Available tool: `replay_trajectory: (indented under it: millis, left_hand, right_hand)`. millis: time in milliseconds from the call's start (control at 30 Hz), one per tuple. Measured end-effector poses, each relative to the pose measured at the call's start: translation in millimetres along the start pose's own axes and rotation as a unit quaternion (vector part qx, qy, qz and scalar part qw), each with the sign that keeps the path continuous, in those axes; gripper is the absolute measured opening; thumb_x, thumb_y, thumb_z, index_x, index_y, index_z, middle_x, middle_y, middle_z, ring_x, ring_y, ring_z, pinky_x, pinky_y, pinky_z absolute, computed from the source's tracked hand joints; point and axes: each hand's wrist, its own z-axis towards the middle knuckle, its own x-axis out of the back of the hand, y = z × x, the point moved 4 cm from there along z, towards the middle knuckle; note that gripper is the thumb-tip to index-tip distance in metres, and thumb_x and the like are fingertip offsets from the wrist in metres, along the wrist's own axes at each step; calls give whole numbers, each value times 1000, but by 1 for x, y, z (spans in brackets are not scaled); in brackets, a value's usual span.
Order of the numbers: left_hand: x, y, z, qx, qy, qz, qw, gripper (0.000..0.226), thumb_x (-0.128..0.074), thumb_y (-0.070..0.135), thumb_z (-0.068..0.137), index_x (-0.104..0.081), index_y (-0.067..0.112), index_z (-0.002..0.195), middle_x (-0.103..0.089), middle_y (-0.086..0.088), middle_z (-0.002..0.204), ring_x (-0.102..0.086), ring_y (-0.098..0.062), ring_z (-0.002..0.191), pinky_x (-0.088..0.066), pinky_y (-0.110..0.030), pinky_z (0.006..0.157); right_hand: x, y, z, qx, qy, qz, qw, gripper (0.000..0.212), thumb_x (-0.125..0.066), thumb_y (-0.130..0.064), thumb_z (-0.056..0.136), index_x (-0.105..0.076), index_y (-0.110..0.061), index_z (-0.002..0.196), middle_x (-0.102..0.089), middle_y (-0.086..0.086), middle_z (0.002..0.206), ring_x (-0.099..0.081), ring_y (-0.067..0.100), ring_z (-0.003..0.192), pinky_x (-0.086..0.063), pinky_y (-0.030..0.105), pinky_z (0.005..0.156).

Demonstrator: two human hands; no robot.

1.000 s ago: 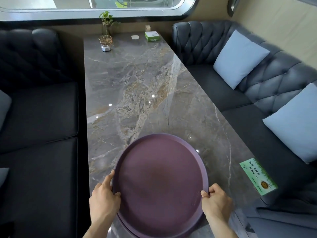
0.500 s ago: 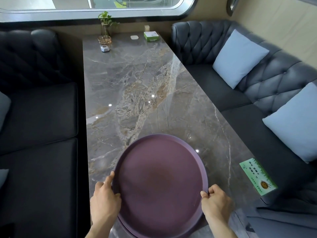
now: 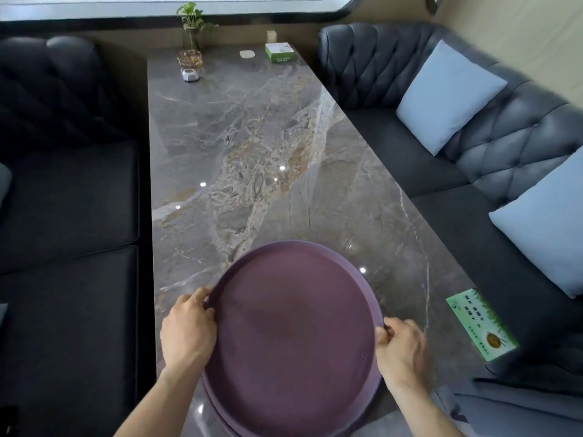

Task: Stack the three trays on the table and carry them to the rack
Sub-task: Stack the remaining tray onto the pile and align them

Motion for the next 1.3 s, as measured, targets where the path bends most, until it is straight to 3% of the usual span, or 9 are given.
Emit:
replay_trajectory:
  millis: [167,433,633,767,900,1033,1167,1300]
  left_hand:
    - [0,0,7,0,-10,11,1000,38,-61,5,79,-71,26,109,-74,-4,96,-66,-34,94,-50,-43,77]
    - [-3,-3,6,4,-14,9,1000,43,-57,4,80,-72,27,114,-73,-6,98,-66,-35,94,-51,-43,81]
    - [-5,-7,2,9,-7,16,1000,43,-58,8,82,-70,29,119,-71,-5,101,-66,-35,93,-51,-42,75]
    - [-5,-6,1,33,-37,24,998,37,-57,18,85,-60,35,117,-64,-2,110,-62,-32,97,-44,-38,70]
    - [-17,-26,-1,145,-100,-53,983,44,-62,37,86,-52,29,128,-62,-8,121,-61,-35,107,-43,-38,78]
    - [-23,-33,-7,220,-136,-133,957,42,-69,48,80,-60,18,108,-70,-7,106,-64,-33,103,-51,-42,88]
    - [-17,-25,-12,247,-133,-187,941,49,-70,56,77,-51,20,102,-62,-2,98,-61,-31,96,-51,-43,87]
    - [1,-23,-10,243,-83,-271,928,48,-72,55,75,-47,24,101,-67,-1,97,-65,-32,92,-53,-47,87]
  right_hand:
    - [-5,3,11,-19,-23,34,999,10,-67,-11,84,-74,-14,90,-71,10,88,-65,33,83,-57,42,70]
    - [-13,8,16,-48,-42,57,996,12,-65,-3,83,-71,-12,79,-71,7,79,-66,30,74,-57,38,68]
    - [-16,9,10,-57,-24,48,997,9,-66,-9,85,-72,-16,84,-67,5,82,-64,29,75,-57,40,64]
    - [-21,10,2,-95,-40,60,993,5,-57,-22,92,-61,-19,96,-65,8,91,-61,32,83,-47,35,66]
    - [-30,17,-13,-157,-66,108,979,40,-55,-39,92,-54,-13,122,-66,17,112,-61,38,105,-49,43,85]
    - [-25,11,-18,-168,-109,112,973,59,-55,-53,89,-49,-12,132,-65,13,121,-59,35,114,-45,42,86]
    - [-18,-2,-19,-141,-97,157,973,51,-60,-48,88,-53,-10,122,-63,13,113,-59,34,106,-47,42,86]
    - [1,-31,-8,-98,-83,214,968,44,-67,-39,86,-53,-13,119,-60,10,110,-57,33,105,-47,45,92]
